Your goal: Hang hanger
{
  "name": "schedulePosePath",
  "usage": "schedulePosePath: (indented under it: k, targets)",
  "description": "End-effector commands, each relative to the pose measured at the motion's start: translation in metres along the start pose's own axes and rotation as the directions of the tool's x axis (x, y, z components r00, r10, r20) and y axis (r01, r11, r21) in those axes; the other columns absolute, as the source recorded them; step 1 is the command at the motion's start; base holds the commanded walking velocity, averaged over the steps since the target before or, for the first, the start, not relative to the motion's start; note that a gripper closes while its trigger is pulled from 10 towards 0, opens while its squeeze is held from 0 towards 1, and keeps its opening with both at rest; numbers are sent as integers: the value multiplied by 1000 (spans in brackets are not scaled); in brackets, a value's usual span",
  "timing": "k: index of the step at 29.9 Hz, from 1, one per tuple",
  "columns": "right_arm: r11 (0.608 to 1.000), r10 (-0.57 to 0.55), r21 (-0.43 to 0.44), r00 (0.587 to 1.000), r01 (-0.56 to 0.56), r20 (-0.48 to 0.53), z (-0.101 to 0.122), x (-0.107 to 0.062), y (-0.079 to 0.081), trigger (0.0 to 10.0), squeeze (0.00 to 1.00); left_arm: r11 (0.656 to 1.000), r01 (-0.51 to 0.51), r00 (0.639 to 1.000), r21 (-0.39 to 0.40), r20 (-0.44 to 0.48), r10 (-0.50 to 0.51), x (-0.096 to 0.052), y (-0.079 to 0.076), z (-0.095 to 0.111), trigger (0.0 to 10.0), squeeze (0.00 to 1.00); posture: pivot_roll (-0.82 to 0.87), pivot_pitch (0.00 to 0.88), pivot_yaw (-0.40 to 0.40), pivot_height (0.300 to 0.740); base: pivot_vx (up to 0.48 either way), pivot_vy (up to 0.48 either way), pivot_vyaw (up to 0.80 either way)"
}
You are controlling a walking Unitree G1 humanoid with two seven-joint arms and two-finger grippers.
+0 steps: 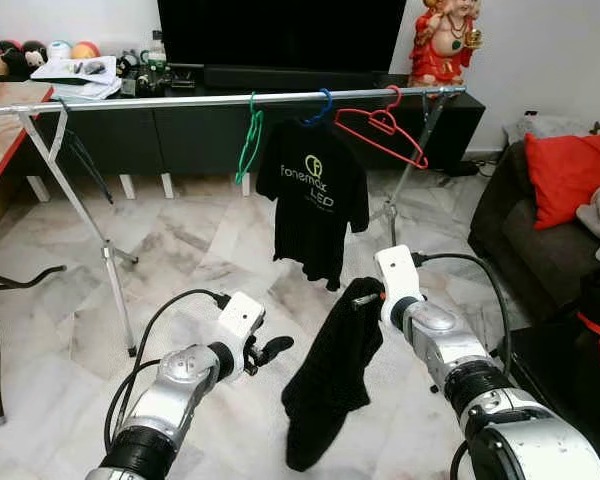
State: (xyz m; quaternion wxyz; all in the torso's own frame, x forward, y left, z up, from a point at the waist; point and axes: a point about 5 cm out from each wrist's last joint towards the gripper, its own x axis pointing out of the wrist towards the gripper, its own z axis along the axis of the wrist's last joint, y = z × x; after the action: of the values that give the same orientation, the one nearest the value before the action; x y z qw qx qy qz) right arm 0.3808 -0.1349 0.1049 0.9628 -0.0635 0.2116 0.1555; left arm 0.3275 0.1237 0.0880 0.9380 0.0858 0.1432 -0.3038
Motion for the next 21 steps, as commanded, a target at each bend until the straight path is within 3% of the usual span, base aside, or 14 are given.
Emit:
schedulePosePath:
  k: [1, 2, 6, 8, 10, 12, 14, 16, 17, 19, 21]
  targets:
    - [1000, -3, 3, 1000, 3, -16, 0, 1, 5, 10000, 0, 1000, 22, 1000, 14, 11, -22, 5, -7, 11, 10000, 0, 95, 60, -120, 740, 0, 0, 0]
    - [1000, 3, -4, 998, -3, -56, -6, 4, 16, 10000, 0, 1000, 20, 1000, 11, -1, -20, 14, -16, 20, 10000, 0, 92, 56, -126, 740, 0, 0, 0]
    - [1000, 4, -6, 996, -4, -88, -13, 7, 27, 10000, 0, 1000, 15, 999, 19, -48, -14, 27, -28, 18, 10000, 0, 86, 60, -144, 740, 0, 0, 0]
    - [999, 4, -38, 989, -10, -148, -33, 8, 43, 10000, 0, 1000, -27, 988, 5, -155, 28, 46, -45, -1, 10000, 0, 101, 73, -159, 740, 0, 0, 0]
    - [1000, 15, -5, 982, -17, -189, -48, 7, 52, 10000, 0, 996, -74, 977, -54, -204, 62, 51, -52, -14, 10000, 0, 111, 76, -162, 740, 0, 0, 0]
    - [999, 18, 50, 974, -7, -225, -61, 5, 58, 10000, 0, 991, -125, 955, -38, -275, 110, 49, -53, -31, 10000, 0, 100, 75, -156, 740, 0, 0, 0]
    - [998, -35, 36, 956, 47, -292, -82, 0, 57, 10000, 0, 985, -169, 922, -37, -359, 144, 41, -54, -54, 10000, 0, 71, 66, -143, 740, 0, 0, 0]
    - [997, -47, 40, 951, 62, -307, -87, -1, 56, 10000, 0, 986, -166, 914, -26, -378, 144, 39, -55, -59, 10000, 0, 71, 66, -143, 740, 0, 0, 0]
    - [997, -57, 30, 942, 71, -332, -95, -4, 54, 10000, 0, 985, -161, 912, -62, -391, 125, 38, -57, -63, 10000, 0, 72, 65, -136, 740, 0, 0, 0]
    - [994, -44, 82, 938, 77, -345, -103, -6, 55, 10000, 0, 993, -117, 910, 22, -397, 115, 37, -58, -64, 10000, 0, 80, 70, -133, 740, 0, 0, 0]
    - [989, -57, 108, 933, 101, -355, -112, -9, 55, 10000, 0, 995, -89, 913, 36, -398, 96, 38, -61, -67, 10000, 0, 89, 61, -125, 740, 0, 0, 0]
